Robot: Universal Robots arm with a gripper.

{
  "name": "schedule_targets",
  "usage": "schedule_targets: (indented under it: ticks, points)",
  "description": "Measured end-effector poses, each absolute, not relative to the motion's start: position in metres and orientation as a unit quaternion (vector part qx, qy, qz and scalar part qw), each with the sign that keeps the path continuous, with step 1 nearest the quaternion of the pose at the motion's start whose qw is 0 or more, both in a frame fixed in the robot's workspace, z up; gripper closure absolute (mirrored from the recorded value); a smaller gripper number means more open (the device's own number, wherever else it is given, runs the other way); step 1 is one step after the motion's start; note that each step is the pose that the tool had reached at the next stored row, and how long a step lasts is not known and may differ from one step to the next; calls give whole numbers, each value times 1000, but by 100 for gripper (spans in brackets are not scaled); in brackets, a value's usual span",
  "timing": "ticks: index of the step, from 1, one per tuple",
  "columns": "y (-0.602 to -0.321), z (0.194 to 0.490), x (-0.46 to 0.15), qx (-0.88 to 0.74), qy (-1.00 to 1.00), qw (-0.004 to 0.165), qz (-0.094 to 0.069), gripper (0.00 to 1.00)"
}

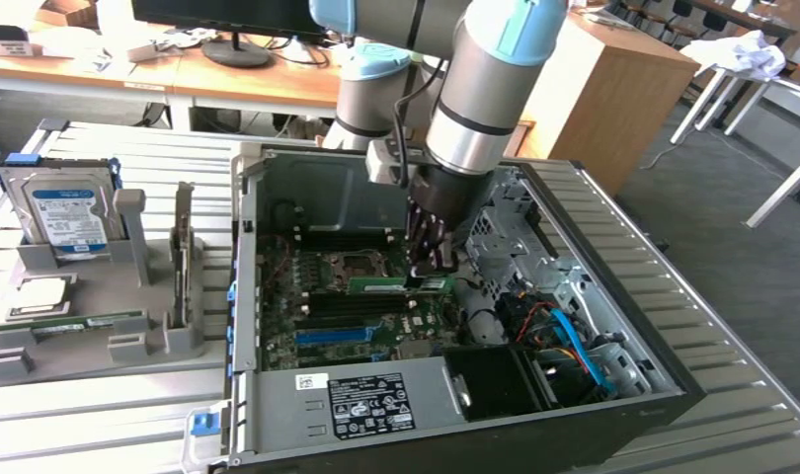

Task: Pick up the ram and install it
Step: 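Insert the ram into the slot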

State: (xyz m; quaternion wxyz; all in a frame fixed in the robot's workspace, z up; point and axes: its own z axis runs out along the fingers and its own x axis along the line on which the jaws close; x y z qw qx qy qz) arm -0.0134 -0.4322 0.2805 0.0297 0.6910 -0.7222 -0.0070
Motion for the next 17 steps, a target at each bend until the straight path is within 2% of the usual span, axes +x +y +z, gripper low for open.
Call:
schedule_targets:
  ticks: [17]
  points:
    - [-432, 277, -13, 691, -722, 30, -7, 87]
